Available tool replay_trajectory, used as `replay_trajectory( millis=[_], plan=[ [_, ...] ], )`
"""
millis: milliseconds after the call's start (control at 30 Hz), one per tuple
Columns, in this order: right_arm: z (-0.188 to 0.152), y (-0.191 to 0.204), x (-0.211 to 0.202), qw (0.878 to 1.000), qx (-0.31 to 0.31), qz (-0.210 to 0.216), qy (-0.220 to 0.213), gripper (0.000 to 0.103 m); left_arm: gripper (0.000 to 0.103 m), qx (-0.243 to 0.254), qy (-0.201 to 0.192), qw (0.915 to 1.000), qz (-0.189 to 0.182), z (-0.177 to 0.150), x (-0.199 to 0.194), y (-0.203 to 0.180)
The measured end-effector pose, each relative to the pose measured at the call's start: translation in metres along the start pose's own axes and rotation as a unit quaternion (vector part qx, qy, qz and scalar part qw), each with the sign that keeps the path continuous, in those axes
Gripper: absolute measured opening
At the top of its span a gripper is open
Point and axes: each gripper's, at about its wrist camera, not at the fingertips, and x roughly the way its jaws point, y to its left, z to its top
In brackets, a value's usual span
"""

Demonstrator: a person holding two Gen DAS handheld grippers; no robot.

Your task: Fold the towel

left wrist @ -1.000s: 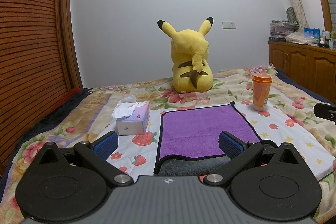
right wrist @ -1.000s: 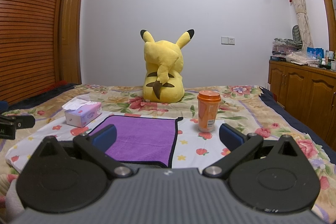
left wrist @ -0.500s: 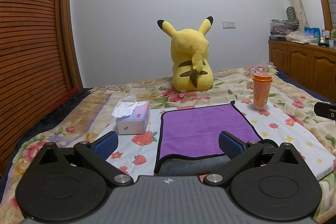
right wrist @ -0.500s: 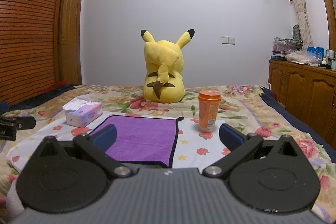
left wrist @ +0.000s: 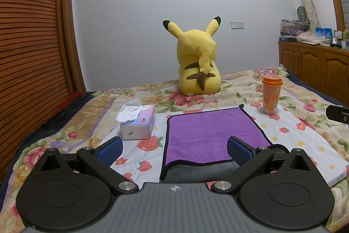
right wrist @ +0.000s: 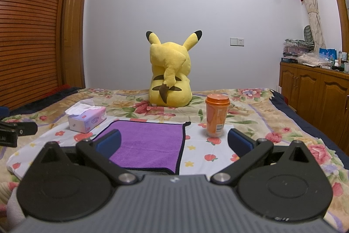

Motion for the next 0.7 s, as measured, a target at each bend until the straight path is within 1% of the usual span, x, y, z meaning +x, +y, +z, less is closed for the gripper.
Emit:
replay_trajectory(
  millis=[133,367,700],
  plan=[
    [-0.001,0.0,-0.002,1.0,-0.001,0.001,0.001,0.103,0.103,0.001,0.003,1.0,-0.002,0.0,0.0,0.0],
    [0.001,0.007,0.007,1.0,-0.004,0.005,0.011,0.103,0.103,0.007,0.019,0.9998,-0.008,-0.004,0.004,-0.002],
    [-0.004,0.009,0.024,0.999,-0.011,0.013,0.028,0.103,0.103,0.011,0.045,0.9989,-0.009,-0.003,0.031,-0.003]
  ],
)
